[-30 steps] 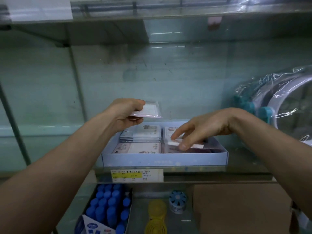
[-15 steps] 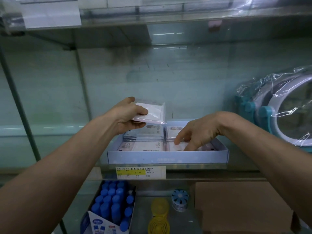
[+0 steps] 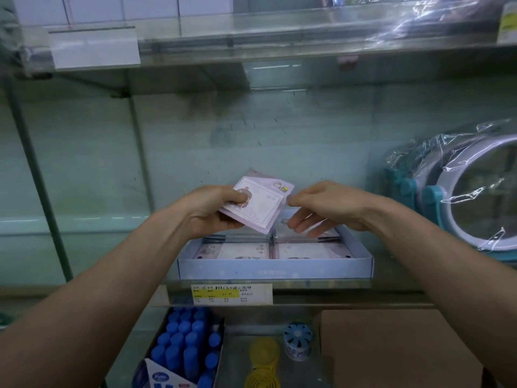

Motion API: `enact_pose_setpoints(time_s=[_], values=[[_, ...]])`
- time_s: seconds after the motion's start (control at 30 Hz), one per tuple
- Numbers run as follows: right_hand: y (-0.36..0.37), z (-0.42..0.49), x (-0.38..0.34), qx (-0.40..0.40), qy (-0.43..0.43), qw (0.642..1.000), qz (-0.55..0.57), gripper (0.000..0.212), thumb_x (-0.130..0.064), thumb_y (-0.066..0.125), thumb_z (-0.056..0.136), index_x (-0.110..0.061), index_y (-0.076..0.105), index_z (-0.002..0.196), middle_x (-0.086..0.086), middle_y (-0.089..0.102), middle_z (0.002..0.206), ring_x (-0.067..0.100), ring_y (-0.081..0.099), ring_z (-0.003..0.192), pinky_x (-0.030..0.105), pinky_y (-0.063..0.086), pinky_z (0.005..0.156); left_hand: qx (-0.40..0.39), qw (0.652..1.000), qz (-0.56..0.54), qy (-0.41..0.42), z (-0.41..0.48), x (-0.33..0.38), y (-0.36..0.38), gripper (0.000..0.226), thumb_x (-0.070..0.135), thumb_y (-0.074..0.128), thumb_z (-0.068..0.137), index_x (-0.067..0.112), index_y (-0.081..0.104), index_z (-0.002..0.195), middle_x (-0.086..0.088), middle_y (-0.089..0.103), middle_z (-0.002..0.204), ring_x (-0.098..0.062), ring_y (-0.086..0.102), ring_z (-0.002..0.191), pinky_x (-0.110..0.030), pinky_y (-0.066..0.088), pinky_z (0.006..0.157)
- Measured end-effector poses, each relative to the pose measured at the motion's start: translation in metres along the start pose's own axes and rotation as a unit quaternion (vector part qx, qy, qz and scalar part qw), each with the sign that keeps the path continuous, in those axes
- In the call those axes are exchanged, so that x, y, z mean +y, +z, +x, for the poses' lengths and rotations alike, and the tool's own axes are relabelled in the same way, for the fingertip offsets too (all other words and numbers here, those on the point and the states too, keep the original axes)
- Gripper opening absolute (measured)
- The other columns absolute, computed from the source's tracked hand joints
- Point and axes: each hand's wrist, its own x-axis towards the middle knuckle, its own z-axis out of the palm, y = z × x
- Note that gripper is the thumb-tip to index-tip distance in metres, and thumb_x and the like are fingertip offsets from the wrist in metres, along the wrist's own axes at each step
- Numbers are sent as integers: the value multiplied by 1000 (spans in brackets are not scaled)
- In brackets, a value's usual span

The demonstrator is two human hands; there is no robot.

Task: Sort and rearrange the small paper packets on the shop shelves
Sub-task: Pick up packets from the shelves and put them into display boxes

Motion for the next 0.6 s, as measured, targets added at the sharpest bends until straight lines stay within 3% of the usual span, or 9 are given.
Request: enact_pose_setpoints(time_s=[0.1, 0.2, 0.3, 0.47, 0.6], values=[[11, 6, -4, -3, -32, 997, 63, 31, -13, 57, 94, -17, 53, 124, 10, 72, 94, 19, 70, 76, 35, 60, 78, -19, 1000, 15, 0, 0, -1, 4, 16, -4, 52, 90, 3, 59, 104, -16, 68, 104, -24, 65, 88, -32, 58, 71], [15, 9, -6, 9, -54, 995, 89, 42, 2, 59, 88, -20, 54, 124, 8, 69, 83, 14, 64, 61, 35, 61, 72, -22, 1000, 13, -8, 2, -4, 2, 23, -6, 55, 88, -2, 59, 110, -20, 66, 111, -29, 65, 97, -40, 57, 80], [16, 8, -3, -2, -61, 998, 31, 36, 1, 59, 88, -20, 60, 118, 12, 69, 94, 17, 63, 73, 33, 59, 76, 6, 1000, 28, -7, 1, -5, 0, 7, 0, 58, 88, 5, 60, 93, -12, 66, 90, -23, 64, 82, -40, 54, 79], [19, 8, 3, -25, -53, 998, -5, 24, -4, 58, 90, -27, 63, 95, 12, 70, 105, 19, 64, 84, 38, 56, 87, 47, 999, 11, 13, 4, -3, -4, 13, 2, 59, 88, 14, 56, 83, -5, 61, 83, -17, 58, 74, -31, 51, 69], [10, 11, 3, 37, -53, 998, -19, 13, -6, 55, 92, -15, 63, 90, 8, 65, 96, 15, 61, 80, 28, 57, 73, 55, 998, 22, 8, 4, -1, -4, 13, 7, 55, 91, 14, 55, 81, -6, 63, 81, -16, 59, 71, -29, 48, 64]])
